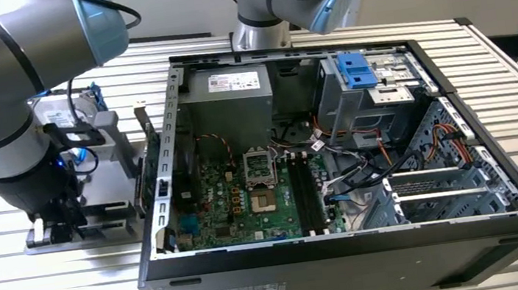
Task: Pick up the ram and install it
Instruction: 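Pick up the ram and move it above insertion slot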
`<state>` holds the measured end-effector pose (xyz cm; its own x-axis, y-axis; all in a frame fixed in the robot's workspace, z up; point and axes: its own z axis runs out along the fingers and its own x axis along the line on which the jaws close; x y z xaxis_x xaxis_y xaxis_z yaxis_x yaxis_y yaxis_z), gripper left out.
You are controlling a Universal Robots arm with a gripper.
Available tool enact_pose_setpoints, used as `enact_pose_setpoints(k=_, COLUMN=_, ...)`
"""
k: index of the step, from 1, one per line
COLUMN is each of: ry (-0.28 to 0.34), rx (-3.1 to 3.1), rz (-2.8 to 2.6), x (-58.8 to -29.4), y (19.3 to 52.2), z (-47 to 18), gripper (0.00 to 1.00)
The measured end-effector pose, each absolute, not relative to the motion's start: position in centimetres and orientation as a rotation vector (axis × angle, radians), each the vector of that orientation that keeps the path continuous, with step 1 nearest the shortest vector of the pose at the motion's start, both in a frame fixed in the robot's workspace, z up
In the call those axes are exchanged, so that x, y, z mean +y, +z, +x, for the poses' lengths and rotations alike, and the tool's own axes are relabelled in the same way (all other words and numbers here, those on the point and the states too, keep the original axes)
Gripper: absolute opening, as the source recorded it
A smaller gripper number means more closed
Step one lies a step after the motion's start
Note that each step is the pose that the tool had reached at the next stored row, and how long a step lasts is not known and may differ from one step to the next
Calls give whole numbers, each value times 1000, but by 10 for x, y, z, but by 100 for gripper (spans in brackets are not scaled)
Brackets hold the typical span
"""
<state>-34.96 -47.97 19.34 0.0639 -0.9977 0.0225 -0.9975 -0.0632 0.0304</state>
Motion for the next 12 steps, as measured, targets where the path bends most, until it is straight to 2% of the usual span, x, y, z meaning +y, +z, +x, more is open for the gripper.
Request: enact_pose_setpoints(k=12, ry=-25, rx=-2132, rz=2273, x=-480, y=193, z=-350, gripper=100)
